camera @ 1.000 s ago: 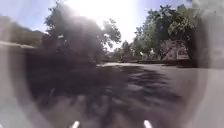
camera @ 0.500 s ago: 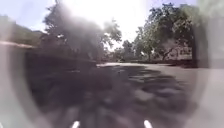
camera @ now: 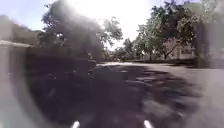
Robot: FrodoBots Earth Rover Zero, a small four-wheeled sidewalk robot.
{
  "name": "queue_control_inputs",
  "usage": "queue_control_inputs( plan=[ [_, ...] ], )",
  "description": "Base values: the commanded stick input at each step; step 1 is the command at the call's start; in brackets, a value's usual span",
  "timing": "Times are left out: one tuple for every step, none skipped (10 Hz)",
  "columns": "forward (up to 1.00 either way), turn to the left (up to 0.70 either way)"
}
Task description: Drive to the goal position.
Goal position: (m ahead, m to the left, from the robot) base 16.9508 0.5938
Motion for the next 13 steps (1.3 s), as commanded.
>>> queue_control_inputs(
  plan=[
    [1.00, 0.00],
    [1.00, 0.00],
    [1.00, 0.00],
    [1.00, 0.00],
    [1.00, 0.00],
    [1.00, 0.00],
    [1.00, 0.00],
    [1.00, -0.01],
    [1.00, -0.04],
    [1.00, -0.08],
    [1.00, -0.11],
    [1.00, -0.14],
    [1.00, -0.16]
  ],
)
